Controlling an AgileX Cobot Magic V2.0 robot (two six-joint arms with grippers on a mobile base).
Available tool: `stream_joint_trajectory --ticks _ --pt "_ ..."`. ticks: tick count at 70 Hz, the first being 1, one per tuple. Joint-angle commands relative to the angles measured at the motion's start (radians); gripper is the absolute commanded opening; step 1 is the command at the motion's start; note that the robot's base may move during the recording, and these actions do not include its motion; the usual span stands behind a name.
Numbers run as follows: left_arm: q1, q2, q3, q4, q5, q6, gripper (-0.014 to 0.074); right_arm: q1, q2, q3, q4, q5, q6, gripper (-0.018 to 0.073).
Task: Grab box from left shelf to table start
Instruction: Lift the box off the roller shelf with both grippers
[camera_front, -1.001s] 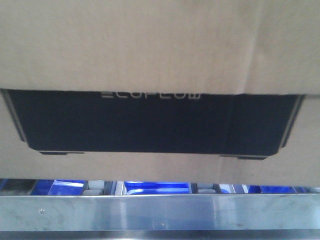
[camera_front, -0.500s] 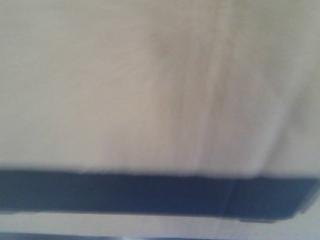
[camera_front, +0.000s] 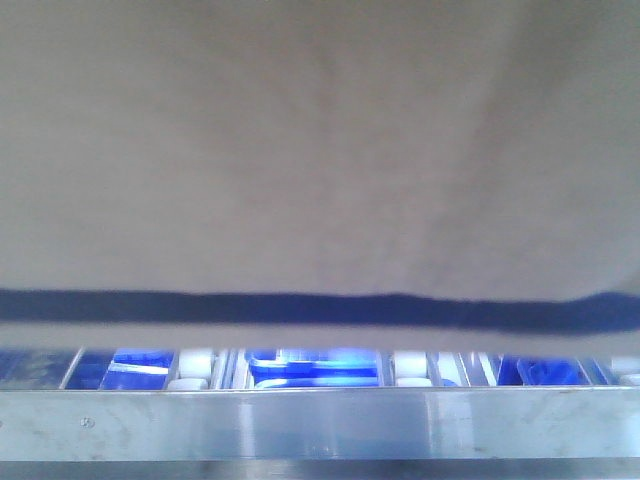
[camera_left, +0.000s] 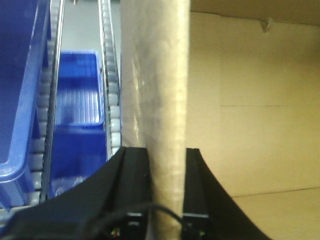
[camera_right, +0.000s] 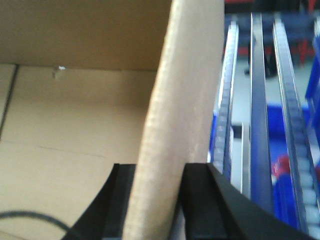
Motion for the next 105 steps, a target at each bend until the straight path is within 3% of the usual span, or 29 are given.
stream_joint_trajectory --ticks 1,82,105 --pt "-0.005 -0.021 -0.038 -0.007 -0.157 -0.004 -0.0091 -0.005 -0.027 -0.026 -0.098 -0.147 -0.015 0.0059" --pt "-0.005 -0.037 -0.038 -0.022 -0.149 -0.003 -0.0092 -0.006 -0.067 -0.021 -0.098 -0.138 -0.016 0.0059" --pt "-0.098 -0.034 0.015 -0.014 -0.156 -0.003 -0.0092 -0.008 -0.067 -0.021 -0.098 -0.138 -0.016 0.0059"
